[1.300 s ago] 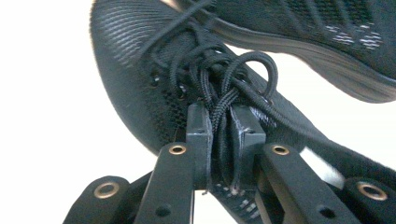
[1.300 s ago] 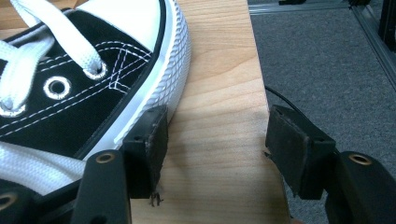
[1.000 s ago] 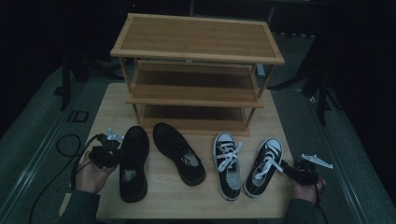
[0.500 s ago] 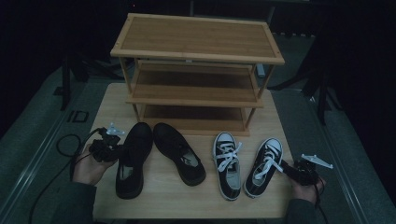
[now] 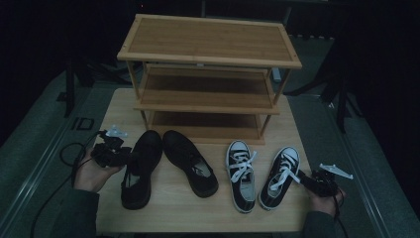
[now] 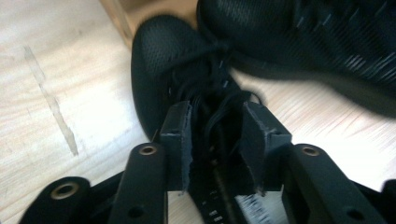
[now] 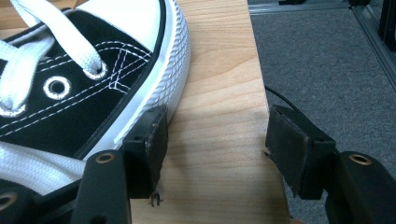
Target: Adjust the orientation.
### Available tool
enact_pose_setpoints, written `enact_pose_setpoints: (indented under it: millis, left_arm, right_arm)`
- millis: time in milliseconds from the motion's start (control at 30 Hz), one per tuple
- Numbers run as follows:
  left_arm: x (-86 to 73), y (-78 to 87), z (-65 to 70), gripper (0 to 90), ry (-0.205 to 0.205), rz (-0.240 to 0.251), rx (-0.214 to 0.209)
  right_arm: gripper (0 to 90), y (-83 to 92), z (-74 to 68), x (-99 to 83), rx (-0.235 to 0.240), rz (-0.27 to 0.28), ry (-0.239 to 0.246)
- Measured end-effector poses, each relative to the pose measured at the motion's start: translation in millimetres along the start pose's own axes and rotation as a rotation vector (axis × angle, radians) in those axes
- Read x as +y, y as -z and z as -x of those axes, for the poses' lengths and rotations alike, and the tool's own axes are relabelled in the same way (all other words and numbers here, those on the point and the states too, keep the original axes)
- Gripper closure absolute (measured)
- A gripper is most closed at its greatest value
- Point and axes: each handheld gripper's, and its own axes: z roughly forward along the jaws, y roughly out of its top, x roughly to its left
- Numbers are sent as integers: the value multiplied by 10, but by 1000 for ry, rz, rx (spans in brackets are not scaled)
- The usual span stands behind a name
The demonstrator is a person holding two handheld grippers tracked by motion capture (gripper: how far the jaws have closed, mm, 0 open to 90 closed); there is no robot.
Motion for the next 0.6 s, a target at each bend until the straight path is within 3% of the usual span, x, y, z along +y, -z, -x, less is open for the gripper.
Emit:
enact_pose_setpoints:
  millis: [133,300,600]
  left_arm:
    - [100,72,130,576,-15,36,-22]
    - [208,43,294,533,-36,67,-19]
    - [348,-107,515,481,-40,65,-31]
  right_arm:
    - [388,0,-1,0,0,0,0]
    - [388,0,1,0,0,0,0]
    - [387,0,2,1,1,-1,1]
